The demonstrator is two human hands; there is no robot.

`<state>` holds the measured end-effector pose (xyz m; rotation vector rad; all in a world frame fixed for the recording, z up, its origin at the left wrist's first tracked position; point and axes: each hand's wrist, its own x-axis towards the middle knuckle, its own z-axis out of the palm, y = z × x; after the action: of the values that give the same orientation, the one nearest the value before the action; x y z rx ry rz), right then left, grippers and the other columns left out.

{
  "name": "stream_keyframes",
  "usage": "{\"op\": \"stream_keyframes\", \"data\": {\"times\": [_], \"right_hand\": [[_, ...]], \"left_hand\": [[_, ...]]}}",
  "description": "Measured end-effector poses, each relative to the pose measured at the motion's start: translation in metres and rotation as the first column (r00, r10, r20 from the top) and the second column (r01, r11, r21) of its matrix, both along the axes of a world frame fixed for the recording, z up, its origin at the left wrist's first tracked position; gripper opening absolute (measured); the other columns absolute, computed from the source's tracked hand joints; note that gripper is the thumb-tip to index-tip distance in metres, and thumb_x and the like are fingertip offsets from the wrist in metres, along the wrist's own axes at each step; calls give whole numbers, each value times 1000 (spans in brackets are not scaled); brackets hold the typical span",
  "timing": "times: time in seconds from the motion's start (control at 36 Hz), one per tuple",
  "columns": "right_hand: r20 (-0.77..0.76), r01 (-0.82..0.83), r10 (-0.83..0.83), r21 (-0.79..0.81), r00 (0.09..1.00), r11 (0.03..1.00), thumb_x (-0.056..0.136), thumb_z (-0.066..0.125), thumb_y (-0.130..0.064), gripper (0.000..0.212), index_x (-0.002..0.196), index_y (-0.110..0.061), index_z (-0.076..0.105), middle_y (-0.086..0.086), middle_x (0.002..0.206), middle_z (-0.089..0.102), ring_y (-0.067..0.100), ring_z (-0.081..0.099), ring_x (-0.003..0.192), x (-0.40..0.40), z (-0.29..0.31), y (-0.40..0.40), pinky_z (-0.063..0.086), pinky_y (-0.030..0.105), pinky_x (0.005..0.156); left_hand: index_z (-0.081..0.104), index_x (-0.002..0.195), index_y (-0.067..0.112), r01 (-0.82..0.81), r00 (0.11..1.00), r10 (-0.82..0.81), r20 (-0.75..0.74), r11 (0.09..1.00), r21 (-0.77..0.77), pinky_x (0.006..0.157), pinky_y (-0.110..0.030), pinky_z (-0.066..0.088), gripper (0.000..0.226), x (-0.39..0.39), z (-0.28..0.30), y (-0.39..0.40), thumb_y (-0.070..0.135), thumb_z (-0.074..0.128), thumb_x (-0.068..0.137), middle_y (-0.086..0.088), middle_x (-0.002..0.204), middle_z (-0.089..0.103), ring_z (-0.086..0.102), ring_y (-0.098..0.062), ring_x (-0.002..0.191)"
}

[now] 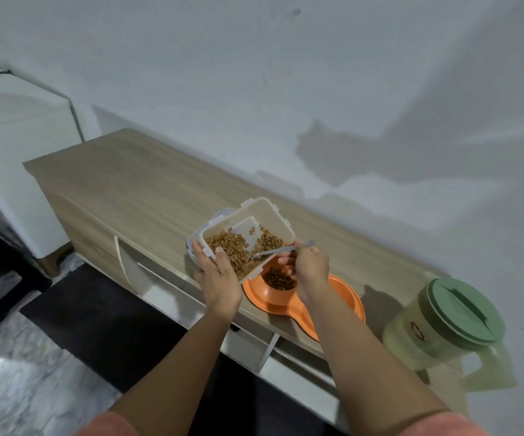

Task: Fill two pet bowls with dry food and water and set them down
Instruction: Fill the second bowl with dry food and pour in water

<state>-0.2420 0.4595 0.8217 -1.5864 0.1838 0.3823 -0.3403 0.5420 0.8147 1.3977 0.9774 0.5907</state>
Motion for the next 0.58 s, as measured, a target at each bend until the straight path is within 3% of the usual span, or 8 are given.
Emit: {"op": "stream_keyframes", "data": {"times": [0.42, 0.58], "right_hand": [[-67, 145, -137, 129, 988, 981, 101, 42, -16, 26, 84, -8, 60, 7, 65, 61, 13, 56, 51, 8, 11, -4, 37, 20, 41], [-47, 204, -199, 135, 979, 970, 101, 42, -15, 29, 78, -9, 59, 7, 61, 60, 7, 54, 38, 14, 16, -11, 35, 17, 35]], "left_hand": [[2, 153, 30, -79, 997, 79, -1, 994, -80, 106, -48, 36, 57, 9, -24, 9, 41, 24, 103, -19, 151, 27, 35, -38, 134], [2, 152, 35, -100, 995, 98, -22, 987, -124, 103, -49, 37, 56, 13, -30, 11, 45, 24, 101, -23, 148, 29, 37, -40, 132]]}}
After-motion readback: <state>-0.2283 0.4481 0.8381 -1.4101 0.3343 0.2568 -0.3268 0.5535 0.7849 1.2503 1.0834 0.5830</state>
